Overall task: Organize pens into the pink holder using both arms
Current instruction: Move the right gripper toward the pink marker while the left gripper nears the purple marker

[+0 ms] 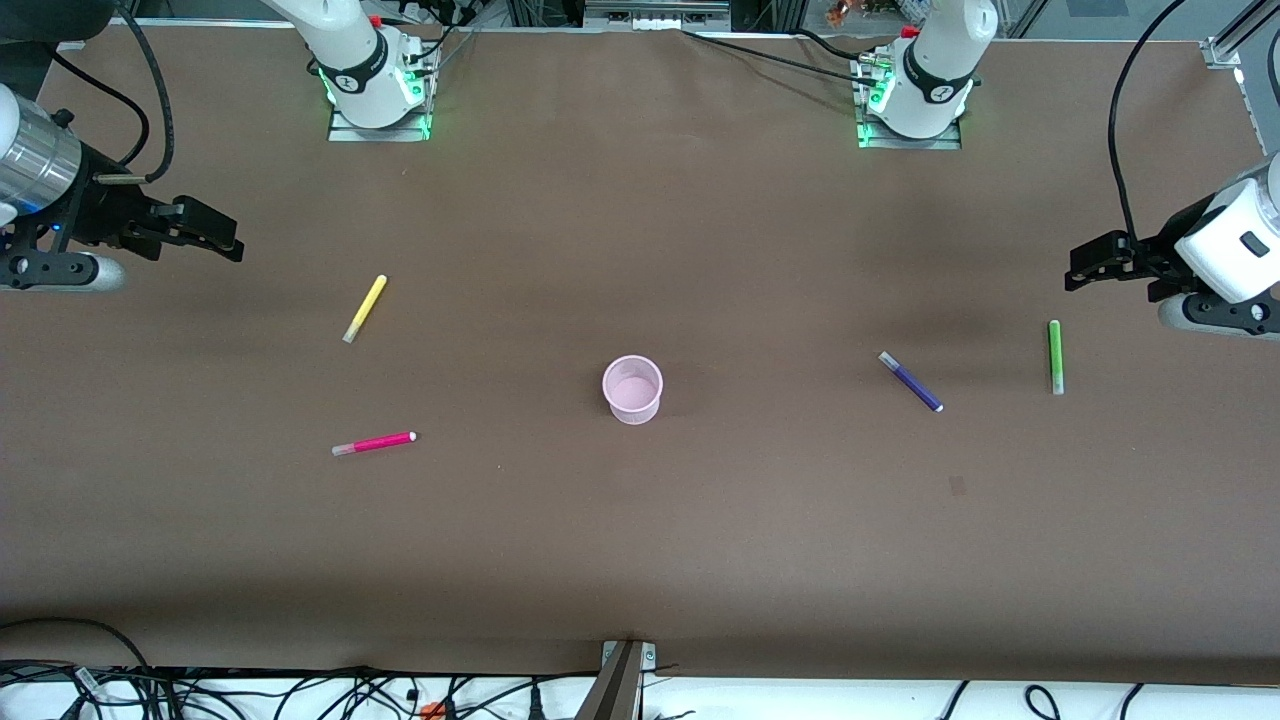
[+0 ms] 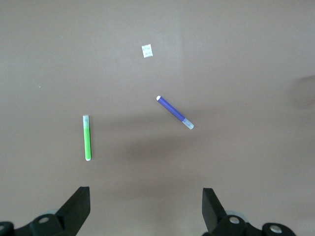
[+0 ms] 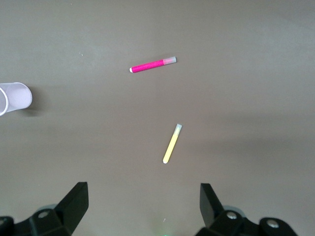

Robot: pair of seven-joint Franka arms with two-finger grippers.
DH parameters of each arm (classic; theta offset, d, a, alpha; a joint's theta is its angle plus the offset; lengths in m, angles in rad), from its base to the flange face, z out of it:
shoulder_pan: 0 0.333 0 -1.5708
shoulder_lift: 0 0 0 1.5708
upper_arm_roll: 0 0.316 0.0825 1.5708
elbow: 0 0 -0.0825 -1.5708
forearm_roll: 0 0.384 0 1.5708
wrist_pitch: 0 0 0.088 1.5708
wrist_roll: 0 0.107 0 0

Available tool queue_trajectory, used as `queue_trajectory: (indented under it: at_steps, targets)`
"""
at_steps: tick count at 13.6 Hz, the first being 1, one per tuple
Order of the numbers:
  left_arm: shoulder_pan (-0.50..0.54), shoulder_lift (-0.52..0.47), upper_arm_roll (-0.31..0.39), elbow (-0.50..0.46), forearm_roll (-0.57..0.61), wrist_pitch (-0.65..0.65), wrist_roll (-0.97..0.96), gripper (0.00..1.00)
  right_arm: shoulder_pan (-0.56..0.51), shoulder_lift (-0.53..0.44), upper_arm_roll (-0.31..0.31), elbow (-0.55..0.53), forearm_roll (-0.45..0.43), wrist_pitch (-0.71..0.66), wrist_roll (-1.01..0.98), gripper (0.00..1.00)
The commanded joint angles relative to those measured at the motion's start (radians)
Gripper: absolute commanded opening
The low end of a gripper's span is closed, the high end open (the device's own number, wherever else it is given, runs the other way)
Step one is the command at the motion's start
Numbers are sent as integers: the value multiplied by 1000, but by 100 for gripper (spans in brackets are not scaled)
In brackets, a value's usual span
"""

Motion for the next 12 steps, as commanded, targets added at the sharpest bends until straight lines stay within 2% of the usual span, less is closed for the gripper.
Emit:
queue_trajectory:
  at_steps: [1, 9, 12]
  targets:
    - [-7, 18, 1, 41, 60, -35, 36, 100, -1, 11, 10, 25, -5, -23, 21, 100]
    - [-12, 21, 1, 41, 65, -34, 47, 100, -5, 25, 8, 31, -23, -30, 21, 100]
    - [-9, 51, 1, 41, 60, -29, 47, 100, -16, 43, 7, 23, -23, -22, 10, 100]
